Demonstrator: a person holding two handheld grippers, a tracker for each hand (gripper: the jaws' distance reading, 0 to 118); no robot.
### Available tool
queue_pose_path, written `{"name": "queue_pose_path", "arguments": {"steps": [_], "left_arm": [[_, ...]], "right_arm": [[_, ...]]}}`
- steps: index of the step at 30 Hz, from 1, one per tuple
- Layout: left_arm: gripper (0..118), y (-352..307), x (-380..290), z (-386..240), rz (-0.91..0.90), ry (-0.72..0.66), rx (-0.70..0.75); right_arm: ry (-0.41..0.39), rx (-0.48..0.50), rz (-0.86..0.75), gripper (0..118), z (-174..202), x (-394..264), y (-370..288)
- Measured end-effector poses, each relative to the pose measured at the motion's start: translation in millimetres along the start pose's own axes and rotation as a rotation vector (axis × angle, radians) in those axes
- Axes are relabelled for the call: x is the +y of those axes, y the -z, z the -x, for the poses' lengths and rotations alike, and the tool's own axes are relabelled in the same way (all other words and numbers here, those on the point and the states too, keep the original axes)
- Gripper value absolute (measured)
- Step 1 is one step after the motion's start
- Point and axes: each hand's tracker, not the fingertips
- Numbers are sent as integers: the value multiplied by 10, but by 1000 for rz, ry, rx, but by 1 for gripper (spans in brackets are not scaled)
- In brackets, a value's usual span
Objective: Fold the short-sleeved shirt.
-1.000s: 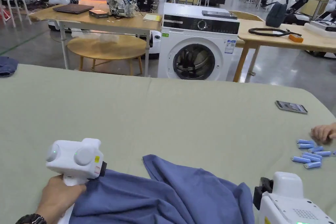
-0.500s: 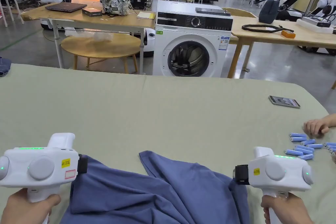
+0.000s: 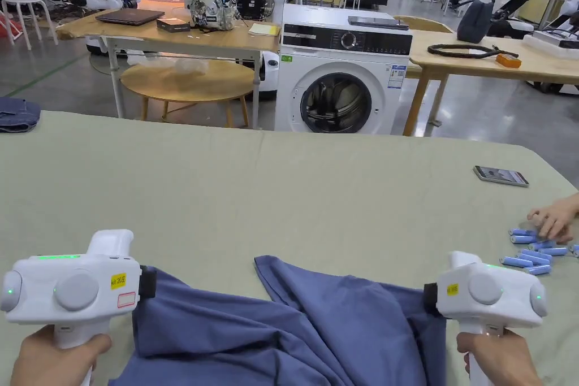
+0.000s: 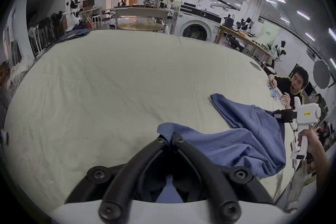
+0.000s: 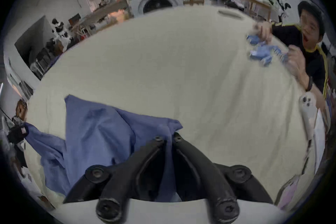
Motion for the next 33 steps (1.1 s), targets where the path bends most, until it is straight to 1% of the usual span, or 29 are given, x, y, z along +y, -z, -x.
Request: {"name": "queue_pose_path", "arguments": {"steps": [2, 5, 9, 10, 12, 16, 20, 22, 24, 26, 28, 33], "left_arm": [[0, -135, 78, 13, -33, 6, 3], [0, -318, 258, 71, -94, 31, 24], [0, -738, 542, 190, -168, 51, 53], [0, -838, 619, 229, -187, 56, 63], [0, -1025, 766, 322, -216, 59, 86], [0, -1317, 1088, 585, -261, 55, 137], [0, -1624, 1426, 776, -313, 19, 167], [0, -1740, 1580, 844, -347, 21, 203], [0, -1892, 1688, 820, -358, 8, 221], [0, -1967, 1828, 854, -385, 10, 262], [0, -1994, 1992, 895, -387, 9, 272], [0, -2049, 2369, 972, -407, 21, 299]], "right_arm": [[-34, 5, -77, 3, 46, 53, -260], [-30, 11, -193, 3, 52, 169, -691], [-31, 11, -310, 3, 39, 383, -1170], [-40, 6, -343, 3, 131, 397, -1369], [-56, -14, -385, 3, 163, 490, -1605], [-44, -31, -460, 3, 170, 713, -1990], [-39, -53, -514, 3, 151, 987, -2214], [-56, -64, -542, 3, 156, 1129, -2298], [-63, -131, -570, 3, 198, 1248, -2369], [-49, -129, -591, 3, 176, 1387, -2391], [-39, -122, -606, 3, 193, 1530, -2452], [-80, -131, -665, 3, 273, 1924, -2521]]}}
